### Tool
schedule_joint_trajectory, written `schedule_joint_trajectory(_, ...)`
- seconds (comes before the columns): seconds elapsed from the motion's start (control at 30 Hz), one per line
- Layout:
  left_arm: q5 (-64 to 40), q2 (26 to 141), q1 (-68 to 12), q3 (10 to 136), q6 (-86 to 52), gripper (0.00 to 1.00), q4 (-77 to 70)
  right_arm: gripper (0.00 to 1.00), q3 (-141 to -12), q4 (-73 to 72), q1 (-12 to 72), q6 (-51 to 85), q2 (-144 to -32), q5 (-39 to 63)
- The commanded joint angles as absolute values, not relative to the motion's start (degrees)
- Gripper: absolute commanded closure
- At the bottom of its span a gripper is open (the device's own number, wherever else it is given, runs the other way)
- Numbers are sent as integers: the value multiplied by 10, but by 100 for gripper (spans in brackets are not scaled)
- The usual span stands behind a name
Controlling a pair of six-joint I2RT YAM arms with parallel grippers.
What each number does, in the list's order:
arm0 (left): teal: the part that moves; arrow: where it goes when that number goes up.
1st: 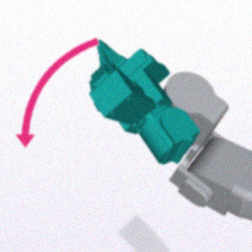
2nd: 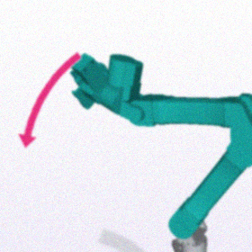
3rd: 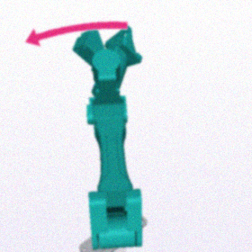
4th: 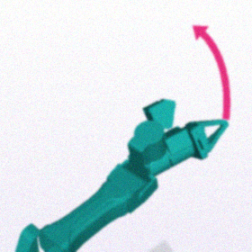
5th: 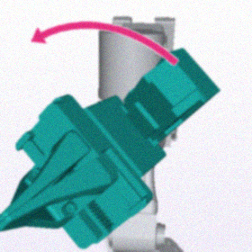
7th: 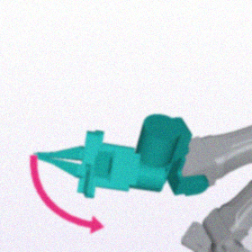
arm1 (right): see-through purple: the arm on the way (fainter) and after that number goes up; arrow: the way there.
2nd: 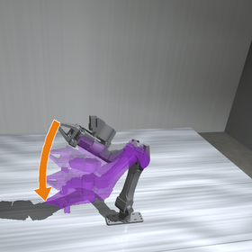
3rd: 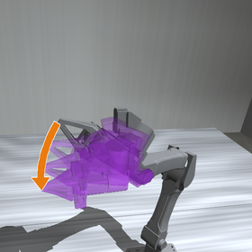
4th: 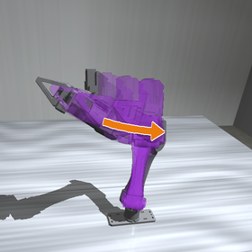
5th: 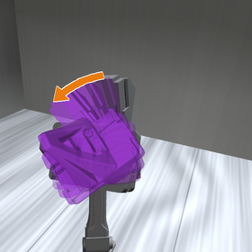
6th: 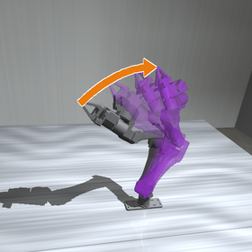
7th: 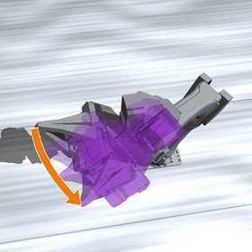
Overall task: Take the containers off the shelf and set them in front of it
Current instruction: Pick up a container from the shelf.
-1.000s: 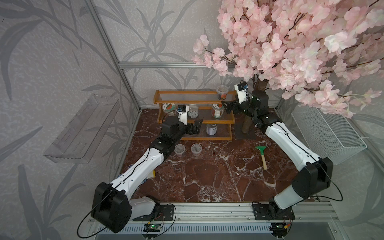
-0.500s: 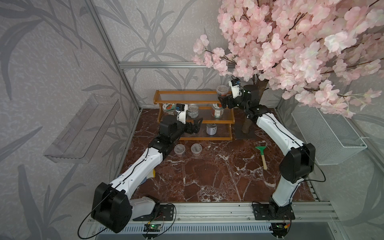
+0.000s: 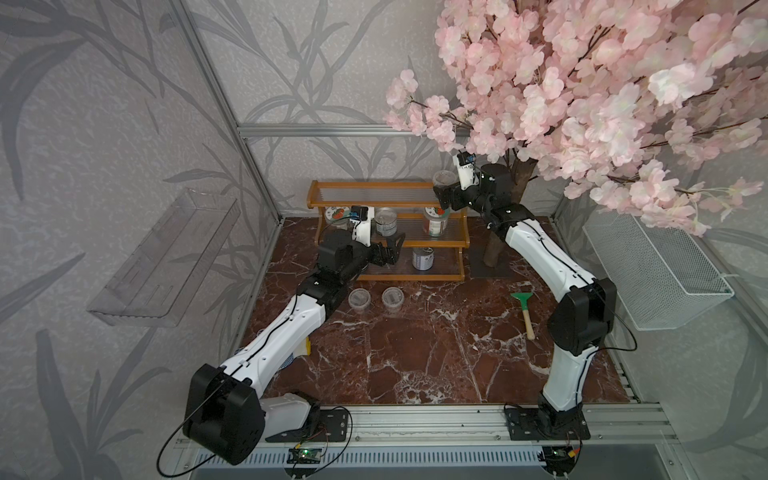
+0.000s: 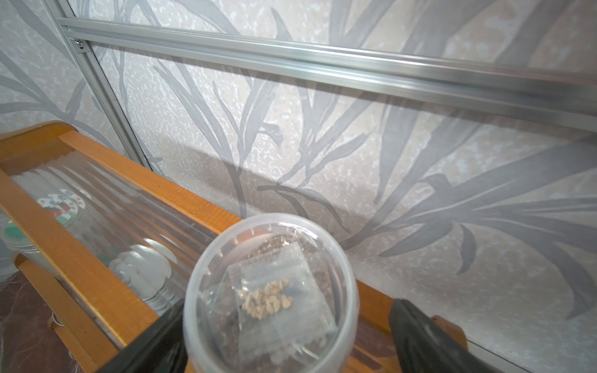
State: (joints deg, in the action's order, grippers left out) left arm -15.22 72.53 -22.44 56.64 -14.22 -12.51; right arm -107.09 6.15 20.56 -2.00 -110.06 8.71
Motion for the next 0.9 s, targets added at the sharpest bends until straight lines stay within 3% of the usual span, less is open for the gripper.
schedule_joint_trajectory(0.0,-164,730,-221,571,-149,0,-142,7,-1089,35,211,-17,-1110,101)
schedule_joint_trajectory(0.5,-167,731,-221,563,-141,0,-127,33,-1077,4,218,-19,-1101,104)
schedule_joint_trajectory(0.87,-165,730,-221,559,-138,0,-124,35,-1031,-23,221,-24,-1063,124)
